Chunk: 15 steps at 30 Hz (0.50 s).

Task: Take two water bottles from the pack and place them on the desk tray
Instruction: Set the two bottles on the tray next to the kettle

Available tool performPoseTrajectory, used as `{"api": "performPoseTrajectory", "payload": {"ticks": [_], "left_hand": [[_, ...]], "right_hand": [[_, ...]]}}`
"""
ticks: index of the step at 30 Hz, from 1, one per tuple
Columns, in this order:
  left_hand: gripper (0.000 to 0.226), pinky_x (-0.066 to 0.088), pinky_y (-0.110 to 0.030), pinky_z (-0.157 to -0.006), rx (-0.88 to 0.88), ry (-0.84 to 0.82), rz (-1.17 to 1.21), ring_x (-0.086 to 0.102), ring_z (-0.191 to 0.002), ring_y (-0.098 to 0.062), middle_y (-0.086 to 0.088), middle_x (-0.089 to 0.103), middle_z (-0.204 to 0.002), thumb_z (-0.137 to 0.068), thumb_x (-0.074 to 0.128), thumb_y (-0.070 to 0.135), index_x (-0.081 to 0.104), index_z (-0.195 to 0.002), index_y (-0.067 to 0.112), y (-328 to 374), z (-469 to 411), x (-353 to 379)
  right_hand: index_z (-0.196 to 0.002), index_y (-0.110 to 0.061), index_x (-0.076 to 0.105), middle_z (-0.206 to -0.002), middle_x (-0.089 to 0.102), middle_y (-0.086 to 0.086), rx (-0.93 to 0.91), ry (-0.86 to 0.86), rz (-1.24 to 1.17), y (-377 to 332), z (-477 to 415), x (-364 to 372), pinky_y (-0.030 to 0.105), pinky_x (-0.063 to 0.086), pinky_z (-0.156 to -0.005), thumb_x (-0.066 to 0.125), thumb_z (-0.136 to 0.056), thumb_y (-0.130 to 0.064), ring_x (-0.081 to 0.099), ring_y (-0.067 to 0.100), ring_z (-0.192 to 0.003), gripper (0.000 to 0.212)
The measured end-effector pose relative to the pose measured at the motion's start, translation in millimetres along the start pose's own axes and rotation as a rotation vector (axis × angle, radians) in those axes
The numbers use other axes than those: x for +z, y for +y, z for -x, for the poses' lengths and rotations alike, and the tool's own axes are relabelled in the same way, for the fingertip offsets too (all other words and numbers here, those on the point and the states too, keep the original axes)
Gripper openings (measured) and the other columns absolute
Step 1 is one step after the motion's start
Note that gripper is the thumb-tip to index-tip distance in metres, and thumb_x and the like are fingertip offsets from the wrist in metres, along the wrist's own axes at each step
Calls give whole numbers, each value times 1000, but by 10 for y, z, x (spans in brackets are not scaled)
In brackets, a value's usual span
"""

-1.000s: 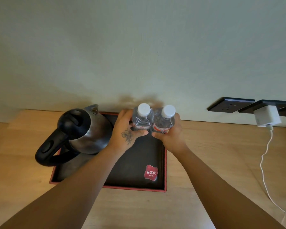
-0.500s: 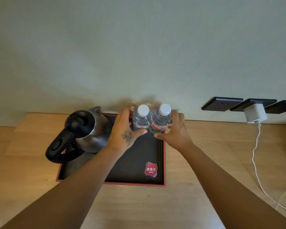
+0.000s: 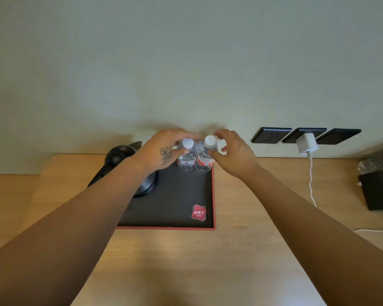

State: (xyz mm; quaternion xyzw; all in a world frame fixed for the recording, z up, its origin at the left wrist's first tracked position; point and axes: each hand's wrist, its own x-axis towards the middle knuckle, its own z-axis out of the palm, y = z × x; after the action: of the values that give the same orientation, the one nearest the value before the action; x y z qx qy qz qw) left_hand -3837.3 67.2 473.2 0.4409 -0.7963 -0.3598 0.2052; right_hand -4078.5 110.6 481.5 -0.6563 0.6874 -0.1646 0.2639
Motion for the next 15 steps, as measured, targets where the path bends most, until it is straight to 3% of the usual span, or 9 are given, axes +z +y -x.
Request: {"api": "performPoseTrajectory", "payload": {"ticks": [5, 15], "left_hand": [[38, 60, -51, -97, -10, -3, -90, 76, -110, -37, -15, 80, -116, -93, 83, 3, 78, -131, 7, 71, -42, -54], [33, 61, -49, -90, -160, 70, -171, 76, -100, -31, -8, 83, -106, -81, 94, 20, 81, -110, 14, 162, -87, -32]], "right_hand": [[-149, -28, 55, -144, 64, 3, -65, -44, 12, -127, 29, -64, 48, 57, -100, 69, -99, -41, 68, 29, -121, 54], [-132, -22, 64, -133, 72, 8, 0, -44, -44, -214, 16, -67, 46, 58, -98, 64, -104, -39, 71, 32, -114, 33]]}}
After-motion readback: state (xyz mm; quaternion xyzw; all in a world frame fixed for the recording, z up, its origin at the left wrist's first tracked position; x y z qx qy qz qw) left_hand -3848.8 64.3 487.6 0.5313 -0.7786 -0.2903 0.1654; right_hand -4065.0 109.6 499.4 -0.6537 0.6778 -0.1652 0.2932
